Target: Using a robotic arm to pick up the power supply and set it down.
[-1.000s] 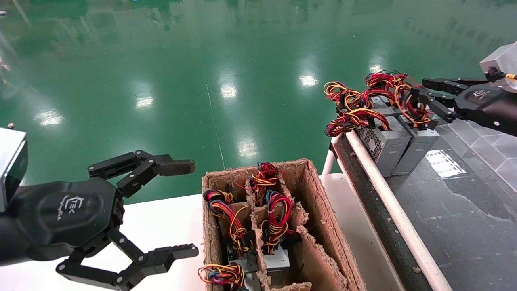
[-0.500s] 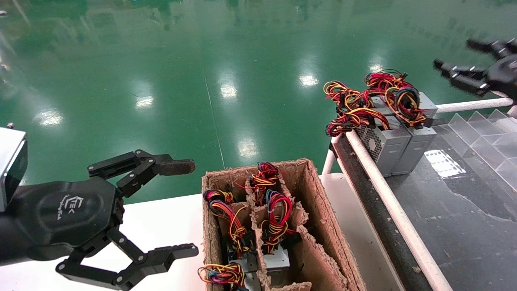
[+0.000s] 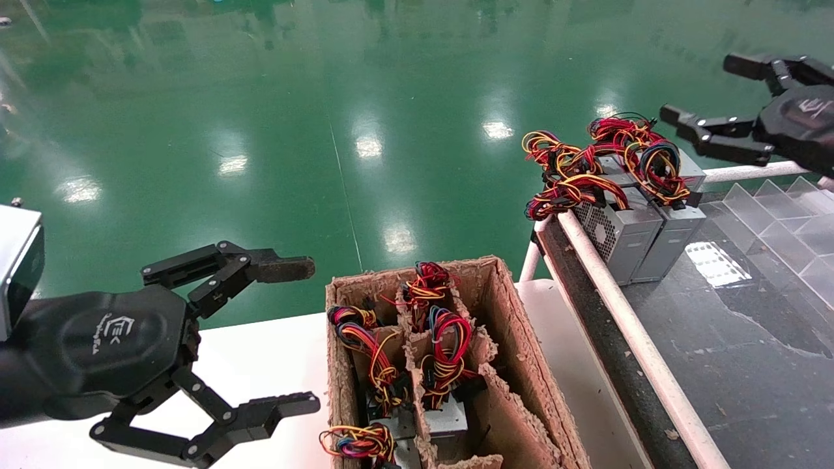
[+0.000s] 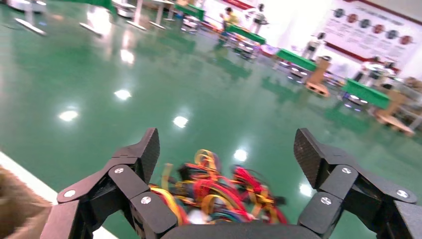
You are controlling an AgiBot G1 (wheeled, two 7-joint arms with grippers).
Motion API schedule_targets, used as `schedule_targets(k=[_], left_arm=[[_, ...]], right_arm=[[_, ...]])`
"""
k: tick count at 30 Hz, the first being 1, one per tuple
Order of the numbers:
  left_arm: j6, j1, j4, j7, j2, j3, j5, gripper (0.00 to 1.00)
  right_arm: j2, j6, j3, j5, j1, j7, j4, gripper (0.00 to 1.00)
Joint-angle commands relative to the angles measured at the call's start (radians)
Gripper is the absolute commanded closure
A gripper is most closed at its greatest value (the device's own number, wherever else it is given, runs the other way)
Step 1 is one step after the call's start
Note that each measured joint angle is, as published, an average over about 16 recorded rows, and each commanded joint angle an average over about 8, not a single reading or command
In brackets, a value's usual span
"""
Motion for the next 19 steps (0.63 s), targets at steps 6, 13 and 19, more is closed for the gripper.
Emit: schedule_targets(k=[6,13,19], left_arm=[[0.0,0.0,0.0,0.0,0.0,0.0,0.0,0.0],[0.0,0.0,0.0,0.0,0.0,0.0,0.0,0.0],[0.0,0.0,0.0,0.0,0.0,0.0,0.0,0.0]], right_arm=[[0.023,-0.044,0.0,0.056,-0.077,0.074,0.141,0.0],[0.047,-0.088,-0.001,0.111,-0.154,0.148,0.281,0.0],[0.062,-0.116,-0.001,0.147,-0.204,0.196,0.371,0.0]])
